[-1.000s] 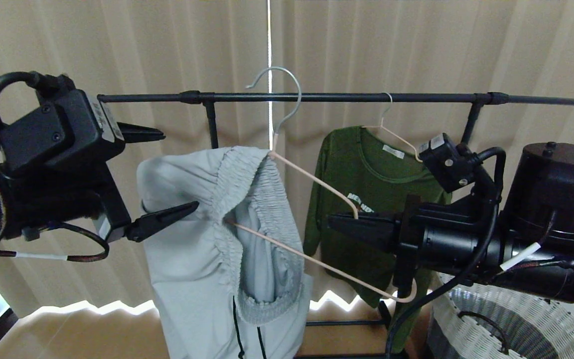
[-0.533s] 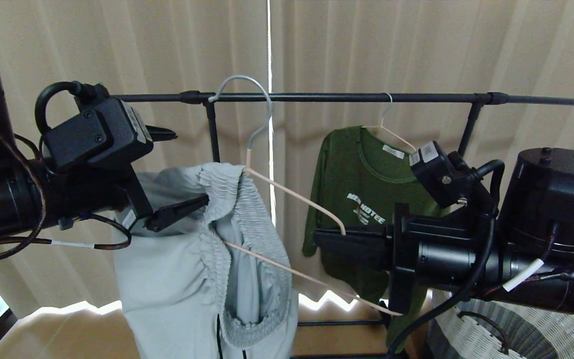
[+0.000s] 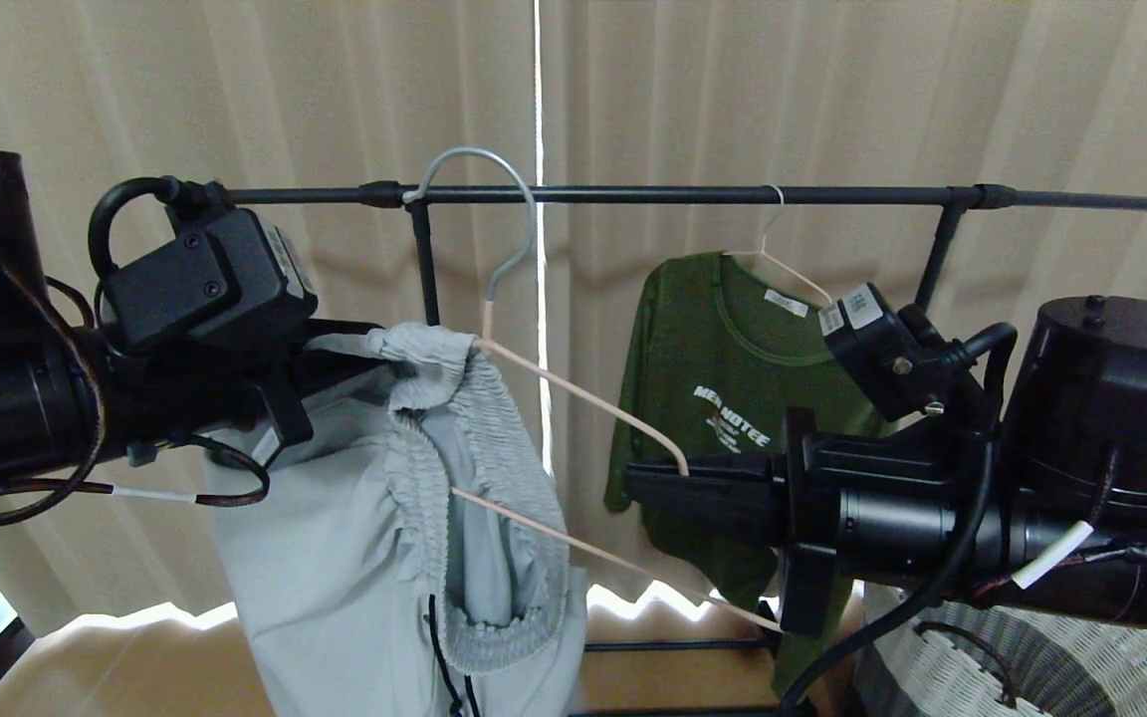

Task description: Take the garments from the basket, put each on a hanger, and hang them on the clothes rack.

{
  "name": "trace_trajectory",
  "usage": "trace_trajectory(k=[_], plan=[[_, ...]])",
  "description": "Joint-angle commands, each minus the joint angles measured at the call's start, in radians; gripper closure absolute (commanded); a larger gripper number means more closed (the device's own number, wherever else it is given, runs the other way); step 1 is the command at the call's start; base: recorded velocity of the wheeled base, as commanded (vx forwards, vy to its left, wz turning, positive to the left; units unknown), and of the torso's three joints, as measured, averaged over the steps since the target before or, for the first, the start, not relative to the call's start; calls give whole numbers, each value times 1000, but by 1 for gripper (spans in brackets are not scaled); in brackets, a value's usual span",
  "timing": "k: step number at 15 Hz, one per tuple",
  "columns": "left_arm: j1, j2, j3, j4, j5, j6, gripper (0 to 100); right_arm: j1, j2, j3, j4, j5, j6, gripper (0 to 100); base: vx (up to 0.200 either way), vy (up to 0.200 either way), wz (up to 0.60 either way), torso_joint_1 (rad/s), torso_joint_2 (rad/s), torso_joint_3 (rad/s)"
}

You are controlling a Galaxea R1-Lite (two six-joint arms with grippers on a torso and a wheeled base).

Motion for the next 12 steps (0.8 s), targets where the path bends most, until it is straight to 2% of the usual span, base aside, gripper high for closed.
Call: trace_trajectory(k=[1,4,5,6,8,9,10,11,12], plan=[[0,2,6,-2,2,-3,100,-1,2,0,-3,-2,-2,100,0,0,0,0,0,0],[2,1,39,-40,5,-10,100,-19,-1,9,8,-4,-15,100,0,0,0,0,0,0],[2,2,51,-69,5,-10,100,-26,1,10,8,-6,-22,0,0,0,0,0,0,0],[2,2,57,-88,8,-10,100,-27,2,10,7,-7,-25,0,0,0,0,0,0,0],[3,1,59,-95,77,-10,100,-58,8,7,2,-33,-57,0,0,0,0,0,0,0],[2,2,60,-92,186,-24,100,-107,19,6,-6,-76,-134,0,0,0,0,0,0,0],[2,4,62,-85,262,-64,100,-135,24,9,-7,-116,-186,0,0,0,0,0,0,0],[-1,4,60,-74,310,-95,100,-141,25,10,-6,-137,-203,0,0,0,0,0,0,0],[-8,5,54,-31,397,-170,100,-142,24,14,-4,-183,-210,0,0,0,0,0,0,0]])
